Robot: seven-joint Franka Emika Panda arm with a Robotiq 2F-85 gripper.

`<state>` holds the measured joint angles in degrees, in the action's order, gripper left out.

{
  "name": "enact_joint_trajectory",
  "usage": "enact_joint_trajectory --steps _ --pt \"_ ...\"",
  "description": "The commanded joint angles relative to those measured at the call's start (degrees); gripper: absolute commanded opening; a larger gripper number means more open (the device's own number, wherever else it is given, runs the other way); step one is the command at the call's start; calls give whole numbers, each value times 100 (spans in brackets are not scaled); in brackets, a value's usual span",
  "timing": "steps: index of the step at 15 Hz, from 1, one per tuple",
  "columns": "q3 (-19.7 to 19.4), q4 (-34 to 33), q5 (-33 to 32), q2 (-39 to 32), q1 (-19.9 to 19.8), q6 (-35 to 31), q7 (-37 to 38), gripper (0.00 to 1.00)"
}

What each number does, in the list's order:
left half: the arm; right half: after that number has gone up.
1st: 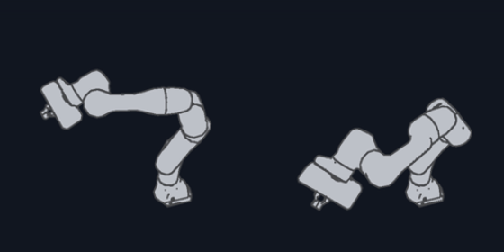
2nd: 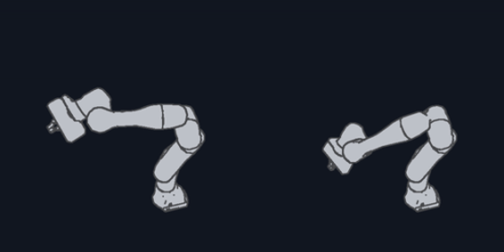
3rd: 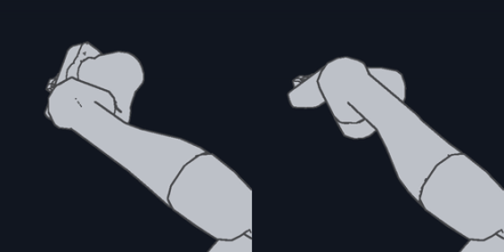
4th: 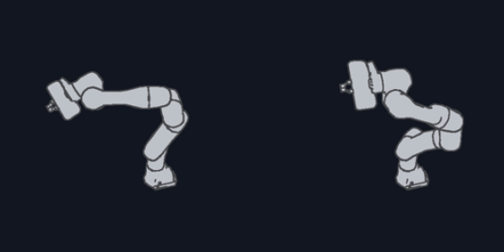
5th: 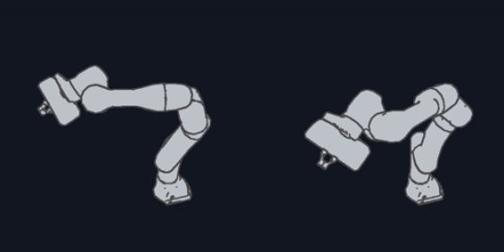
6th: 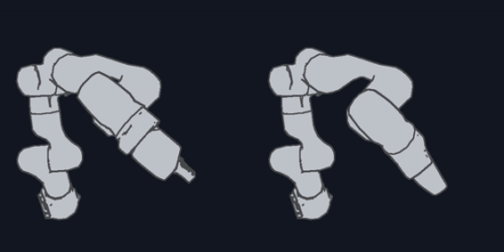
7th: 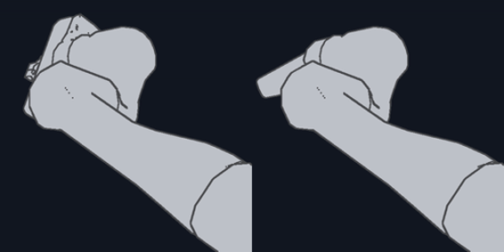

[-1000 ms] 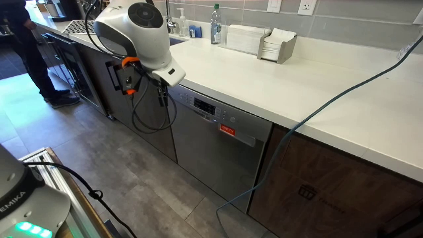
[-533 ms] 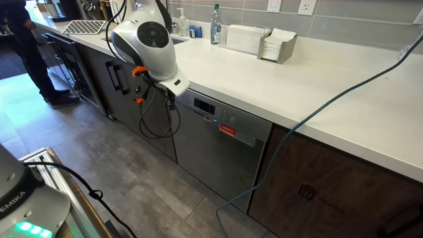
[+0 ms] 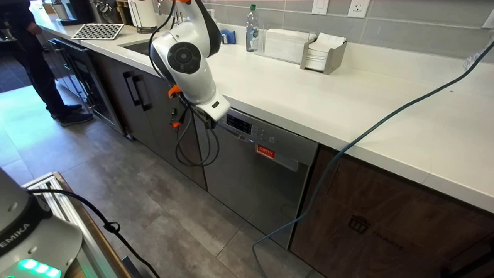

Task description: Press a button on the dish washing machine

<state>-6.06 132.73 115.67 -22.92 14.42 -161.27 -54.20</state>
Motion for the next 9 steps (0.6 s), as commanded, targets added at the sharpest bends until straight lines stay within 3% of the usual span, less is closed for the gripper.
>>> enact_joint_trajectory --steps 1,9 --pt "-160 -419 968 -396 88 31 -688 0" --pt "-308 -645 2385 -700 185 370 -1553 0"
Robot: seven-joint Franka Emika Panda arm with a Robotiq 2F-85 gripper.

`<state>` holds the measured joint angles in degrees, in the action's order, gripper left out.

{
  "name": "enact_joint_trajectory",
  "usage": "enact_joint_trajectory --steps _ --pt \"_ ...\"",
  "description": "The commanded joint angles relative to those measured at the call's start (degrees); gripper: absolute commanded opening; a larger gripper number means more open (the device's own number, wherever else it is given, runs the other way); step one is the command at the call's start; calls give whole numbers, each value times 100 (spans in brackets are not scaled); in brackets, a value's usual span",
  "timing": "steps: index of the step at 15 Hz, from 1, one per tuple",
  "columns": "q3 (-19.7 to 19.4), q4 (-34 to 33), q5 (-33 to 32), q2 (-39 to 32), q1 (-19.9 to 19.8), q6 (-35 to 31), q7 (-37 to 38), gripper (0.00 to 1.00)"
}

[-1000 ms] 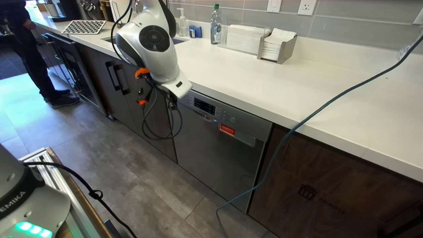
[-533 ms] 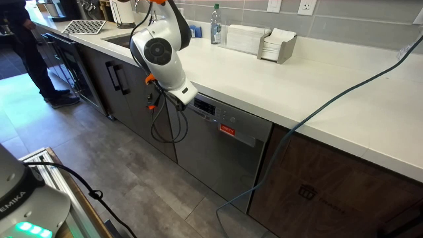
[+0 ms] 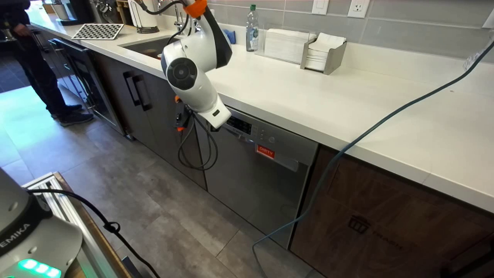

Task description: Press a button on the dish washing machine

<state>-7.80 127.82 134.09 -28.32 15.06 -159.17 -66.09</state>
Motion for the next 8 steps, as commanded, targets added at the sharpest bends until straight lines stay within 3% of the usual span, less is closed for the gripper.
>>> enact_joint_trajectory --steps 1,8 --pt "-148 -165 689 -173 132 194 -442 0" --pt "-157 -167 1269 -219 120 413 -738 0"
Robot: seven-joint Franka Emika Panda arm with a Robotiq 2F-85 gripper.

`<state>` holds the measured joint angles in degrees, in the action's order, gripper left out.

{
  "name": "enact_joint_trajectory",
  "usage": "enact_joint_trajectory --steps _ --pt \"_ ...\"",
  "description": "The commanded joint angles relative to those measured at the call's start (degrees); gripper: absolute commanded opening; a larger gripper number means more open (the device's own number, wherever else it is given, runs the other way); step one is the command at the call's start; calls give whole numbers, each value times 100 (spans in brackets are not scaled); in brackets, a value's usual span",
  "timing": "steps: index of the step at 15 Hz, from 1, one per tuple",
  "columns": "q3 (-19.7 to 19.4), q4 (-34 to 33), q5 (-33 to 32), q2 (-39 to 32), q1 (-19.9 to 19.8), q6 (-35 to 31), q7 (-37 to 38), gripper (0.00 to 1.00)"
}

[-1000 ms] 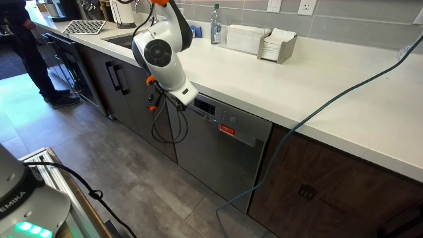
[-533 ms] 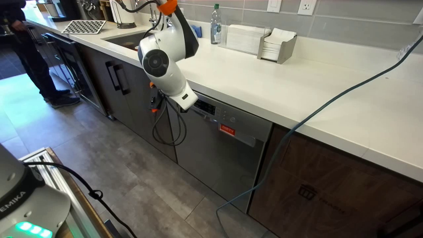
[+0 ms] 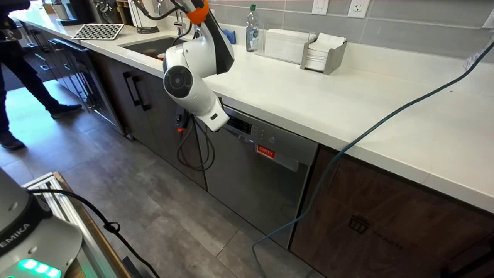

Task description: Press a button on the dish washing machine

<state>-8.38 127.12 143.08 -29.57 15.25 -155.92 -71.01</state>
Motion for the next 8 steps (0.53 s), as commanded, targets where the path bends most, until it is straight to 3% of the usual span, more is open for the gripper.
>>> enact_joint_trajectory --steps 1,8 --pt "-122 -132 53 -64 28 89 9 0" --pt "-132 -136 88 -64 19 137 39 0"
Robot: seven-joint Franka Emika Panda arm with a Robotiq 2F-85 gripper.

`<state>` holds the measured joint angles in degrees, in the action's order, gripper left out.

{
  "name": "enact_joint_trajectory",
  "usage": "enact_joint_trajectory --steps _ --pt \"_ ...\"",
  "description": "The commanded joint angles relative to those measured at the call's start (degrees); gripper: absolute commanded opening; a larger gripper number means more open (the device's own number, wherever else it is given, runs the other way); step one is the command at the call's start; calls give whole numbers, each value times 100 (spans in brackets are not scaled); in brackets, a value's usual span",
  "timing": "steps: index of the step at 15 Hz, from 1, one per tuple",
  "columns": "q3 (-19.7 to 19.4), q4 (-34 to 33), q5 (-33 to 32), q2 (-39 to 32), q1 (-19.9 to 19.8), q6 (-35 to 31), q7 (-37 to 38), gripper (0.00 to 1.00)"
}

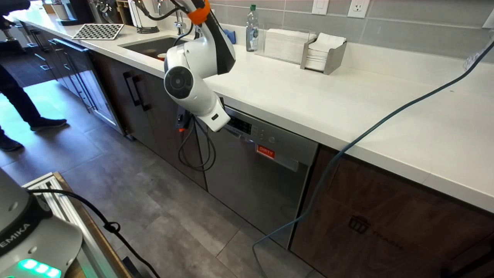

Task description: Press a button on the dish washing machine

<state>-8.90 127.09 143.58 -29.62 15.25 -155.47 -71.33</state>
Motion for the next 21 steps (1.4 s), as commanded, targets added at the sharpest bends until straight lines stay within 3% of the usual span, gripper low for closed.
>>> enact_joint_trajectory --steps 1,21 --pt "-70 -136 39 -63 9 106 103 0" --pt "-42 -40 50 -29 -316 907 1453 0"
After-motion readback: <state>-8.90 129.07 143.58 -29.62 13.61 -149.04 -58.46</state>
